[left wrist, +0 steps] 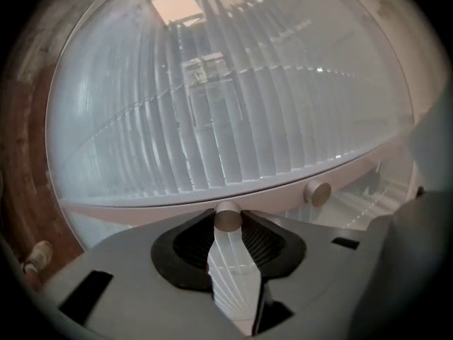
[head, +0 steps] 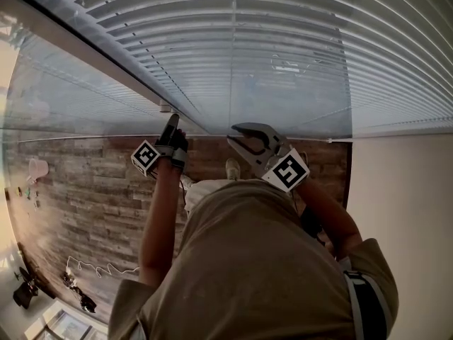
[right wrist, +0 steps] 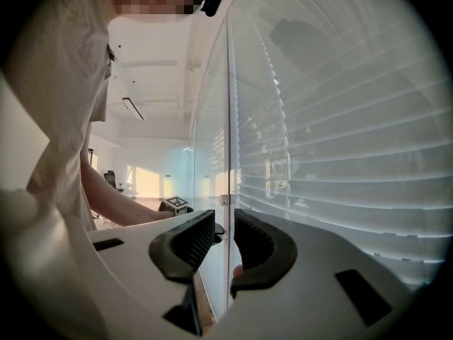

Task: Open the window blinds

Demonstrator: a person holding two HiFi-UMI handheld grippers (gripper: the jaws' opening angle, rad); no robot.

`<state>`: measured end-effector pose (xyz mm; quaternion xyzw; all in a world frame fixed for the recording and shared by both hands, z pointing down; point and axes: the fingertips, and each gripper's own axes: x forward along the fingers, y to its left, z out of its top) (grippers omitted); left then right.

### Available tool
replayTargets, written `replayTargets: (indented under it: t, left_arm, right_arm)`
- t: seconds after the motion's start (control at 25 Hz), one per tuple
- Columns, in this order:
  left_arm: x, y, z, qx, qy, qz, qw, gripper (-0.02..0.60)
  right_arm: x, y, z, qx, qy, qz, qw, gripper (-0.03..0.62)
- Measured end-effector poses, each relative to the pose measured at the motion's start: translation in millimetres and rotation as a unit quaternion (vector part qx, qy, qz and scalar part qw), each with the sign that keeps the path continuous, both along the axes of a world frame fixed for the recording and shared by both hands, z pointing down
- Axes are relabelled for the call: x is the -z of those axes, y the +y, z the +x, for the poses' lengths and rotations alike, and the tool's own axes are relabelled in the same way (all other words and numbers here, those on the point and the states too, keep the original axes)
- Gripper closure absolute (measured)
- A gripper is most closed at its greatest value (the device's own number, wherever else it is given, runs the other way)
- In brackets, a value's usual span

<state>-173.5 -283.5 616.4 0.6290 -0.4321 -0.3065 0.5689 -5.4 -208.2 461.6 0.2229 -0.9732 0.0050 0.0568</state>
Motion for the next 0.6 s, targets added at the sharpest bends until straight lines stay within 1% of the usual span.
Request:
replayTargets:
  t: [0.08, 0.16, 0.28, 0.4, 0.48, 0.52, 0.56, 0.6]
  left_arm:
    - [2.4, -0.3, -0.1, 0.009, 0.056, -0.005, 0.9984, 0.448]
    - [0.1, 1.3, 1.1, 0.019, 0.108, -0.010, 0.9939, 0.448]
    - [-12.5, 4.6, 1.4, 0.035, 0.180, -0.016, 0.9829, 0.448]
    - [-16.7, 2.3, -1.3, 0.045, 0.234, -0.019, 0.9711, 0.448]
    - [-13.2, 1.7, -1.7, 0.049, 0.252, -0.020, 0.9662, 0.448]
    - [-12.7, 2.1, -1.3, 0.049, 0.253, -0.020, 0.9661, 0.448]
    - [-13.2, 2.7, -0.7, 0.048, 0.243, -0.019, 0.9686, 0.448]
    - [-13.5, 3.0, -0.1, 0.044, 0.220, -0.017, 0.9743, 0.448]
  right_arm:
    - [2.5, -0.9, 0.0, 0.001, 0.004, 0.000, 1.000, 0.507]
    - [1.3, 0.4, 1.7, 0.001, 0.005, 0.000, 1.000, 0.507]
    - [-8.4, 3.5, 2.4, 0.002, 0.004, 0.001, 1.000, 0.507]
    - [-10.7, 1.3, -0.7, 0.002, 0.002, -0.001, 1.000, 0.507]
    - [-7.3, 1.1, -1.3, 0.002, 0.004, -0.002, 1.000, 0.507]
    - [-6.7, 1.8, -1.1, 0.003, 0.005, -0.001, 1.000, 0.507]
    - [-7.5, 2.7, -0.7, 0.004, 0.005, 0.001, 1.000, 0.507]
    - [-8.8, 3.4, -0.5, 0.004, 0.004, 0.002, 1.000, 0.507]
